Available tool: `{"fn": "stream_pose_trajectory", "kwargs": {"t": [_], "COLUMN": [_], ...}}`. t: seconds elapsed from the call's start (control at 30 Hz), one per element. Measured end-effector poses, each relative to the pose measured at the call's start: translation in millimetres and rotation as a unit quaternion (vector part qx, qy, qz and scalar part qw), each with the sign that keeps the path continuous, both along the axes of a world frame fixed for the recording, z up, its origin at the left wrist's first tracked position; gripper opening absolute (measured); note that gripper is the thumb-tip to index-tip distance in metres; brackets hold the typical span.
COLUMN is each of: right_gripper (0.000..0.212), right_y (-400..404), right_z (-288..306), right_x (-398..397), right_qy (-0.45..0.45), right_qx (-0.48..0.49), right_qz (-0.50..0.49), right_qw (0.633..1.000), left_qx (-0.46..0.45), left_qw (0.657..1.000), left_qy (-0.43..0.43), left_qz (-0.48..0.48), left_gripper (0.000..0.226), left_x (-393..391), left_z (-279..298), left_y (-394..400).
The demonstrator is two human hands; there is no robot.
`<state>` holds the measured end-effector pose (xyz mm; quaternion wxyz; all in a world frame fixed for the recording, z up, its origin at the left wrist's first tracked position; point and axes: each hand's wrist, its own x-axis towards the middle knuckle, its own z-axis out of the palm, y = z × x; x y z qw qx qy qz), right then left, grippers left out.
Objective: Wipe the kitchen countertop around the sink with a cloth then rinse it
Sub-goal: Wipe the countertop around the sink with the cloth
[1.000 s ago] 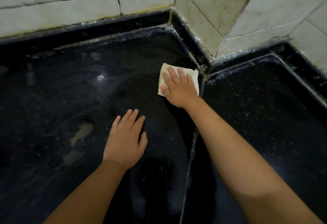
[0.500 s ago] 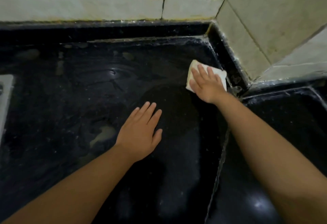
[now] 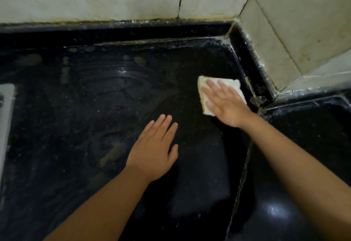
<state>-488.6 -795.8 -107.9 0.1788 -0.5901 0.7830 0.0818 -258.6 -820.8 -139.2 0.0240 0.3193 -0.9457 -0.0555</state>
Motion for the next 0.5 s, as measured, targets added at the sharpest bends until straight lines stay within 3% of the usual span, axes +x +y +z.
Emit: {"fn": "stream_pose_trajectory", "kwargs": {"t": [0.13,0.3,0.37,0.5], "right_gripper": [0.051,0.052,0.052,0.05], "right_y": [-61,-137,-139,-105], "right_z": [-4,-11,-10,-8], "right_x": [-38,-37,-33,9], "right_qy": [0.022,-0.011,-0.005,0.039], "right_qx": [-0.012,-0.04,-0.025,-0.025], "right_qz": [-0.104,-0.145,-0.121,0.047], "right_qw": [0.994,0.989,0.992,0.998], "left_qx": [0.007,0.017,0.023,0.041], "left_qw": [1.0,1.0,1.0,0.999], "left_qy": [0.01,0.011,0.01,-0.007], "left_qz": [-0.002,0.004,0.006,0.0], "left_gripper": [0.053,0.053,0.053,0.053], "left_x": [0,1,1,1], "left_z": [-1,-3,-3,-1], "left_y": [-1,0,-1,-1]}}
